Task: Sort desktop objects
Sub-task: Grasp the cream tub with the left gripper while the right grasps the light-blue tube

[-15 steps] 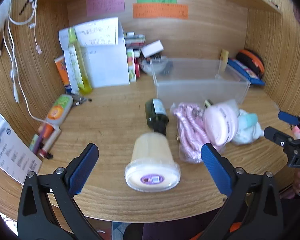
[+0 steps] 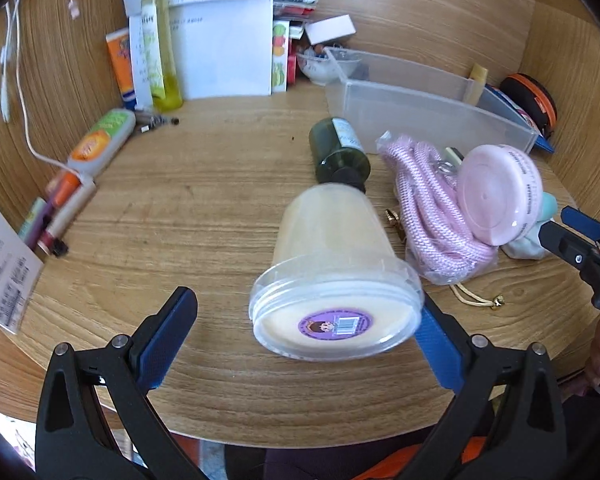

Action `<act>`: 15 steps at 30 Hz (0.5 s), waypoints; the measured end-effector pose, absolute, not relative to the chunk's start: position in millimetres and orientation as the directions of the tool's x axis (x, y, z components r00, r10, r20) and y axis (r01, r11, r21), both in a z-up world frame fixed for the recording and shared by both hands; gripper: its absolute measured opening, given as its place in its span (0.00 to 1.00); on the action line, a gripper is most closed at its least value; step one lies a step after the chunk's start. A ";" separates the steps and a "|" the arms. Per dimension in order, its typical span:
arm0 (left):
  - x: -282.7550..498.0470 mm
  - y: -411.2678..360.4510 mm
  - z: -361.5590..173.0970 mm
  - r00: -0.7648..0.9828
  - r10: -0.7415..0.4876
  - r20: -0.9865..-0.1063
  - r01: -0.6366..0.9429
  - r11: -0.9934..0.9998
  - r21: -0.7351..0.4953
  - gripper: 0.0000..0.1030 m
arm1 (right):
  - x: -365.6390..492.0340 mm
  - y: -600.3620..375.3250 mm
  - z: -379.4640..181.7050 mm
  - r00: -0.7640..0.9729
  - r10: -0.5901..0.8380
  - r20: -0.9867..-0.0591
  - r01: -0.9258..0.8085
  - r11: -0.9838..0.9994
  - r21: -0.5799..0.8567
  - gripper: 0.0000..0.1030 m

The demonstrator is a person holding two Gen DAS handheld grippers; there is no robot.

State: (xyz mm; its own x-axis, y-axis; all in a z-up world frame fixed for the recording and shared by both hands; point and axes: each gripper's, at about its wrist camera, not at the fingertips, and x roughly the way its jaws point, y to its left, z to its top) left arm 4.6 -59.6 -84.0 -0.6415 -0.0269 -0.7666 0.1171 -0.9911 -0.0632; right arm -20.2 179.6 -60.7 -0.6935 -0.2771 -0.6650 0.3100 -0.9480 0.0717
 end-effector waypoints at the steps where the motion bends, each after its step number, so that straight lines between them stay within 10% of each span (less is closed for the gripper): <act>1: 4.1 -60.7 -86.7 -0.639 -0.025 -0.769 0.121 -0.990 -0.068 1.00 | -22.1 178.2 -61.2 -0.691 -0.280 -0.667 0.312 -0.947 0.075 0.92; 15: -6.8 -60.9 -89.2 -0.674 -0.048 -0.737 0.127 -0.991 -0.051 1.00 | -39.6 162.5 -68.3 -0.691 -0.246 -0.679 0.300 -0.953 0.041 0.77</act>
